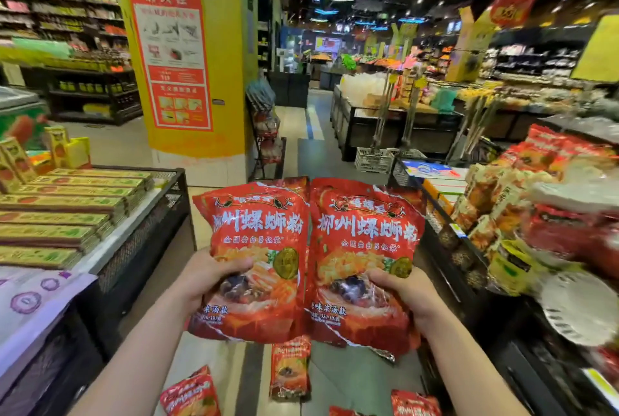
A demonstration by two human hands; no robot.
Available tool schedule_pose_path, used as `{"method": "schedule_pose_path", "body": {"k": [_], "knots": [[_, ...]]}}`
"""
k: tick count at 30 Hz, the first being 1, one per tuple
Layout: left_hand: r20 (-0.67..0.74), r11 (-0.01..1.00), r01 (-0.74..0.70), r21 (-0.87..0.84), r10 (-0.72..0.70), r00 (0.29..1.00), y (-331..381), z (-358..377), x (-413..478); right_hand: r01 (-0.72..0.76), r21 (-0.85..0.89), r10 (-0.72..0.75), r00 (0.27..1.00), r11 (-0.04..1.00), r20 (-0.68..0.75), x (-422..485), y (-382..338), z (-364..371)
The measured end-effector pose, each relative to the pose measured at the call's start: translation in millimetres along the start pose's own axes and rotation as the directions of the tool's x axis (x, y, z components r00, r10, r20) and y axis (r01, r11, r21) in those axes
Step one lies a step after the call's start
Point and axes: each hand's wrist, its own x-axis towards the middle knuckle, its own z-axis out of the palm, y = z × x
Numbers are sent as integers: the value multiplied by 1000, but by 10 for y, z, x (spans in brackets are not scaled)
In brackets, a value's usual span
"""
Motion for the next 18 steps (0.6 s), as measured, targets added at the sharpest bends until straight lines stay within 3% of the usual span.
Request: {"method": "schedule_pose_path", "body": {"k": [6,11,15,18], "knots": [[232,993,-87,85,65,970,387,392,-251,92,71,-75,975,993,-207,-956,-129,-372],[392,980,-132,148,64,918,334,903,-478,112,129,-48,906,985,-421,-1867,66,-759],[563,978,-145,153,34,826,160,1547,-826,110,142,-4,804,984,-594,-2769,303,-1093],[697,980,-137,146,-3,717,24,2082,-1257,125,166,32,698,978,-715,-3505,493,-1315]]}}
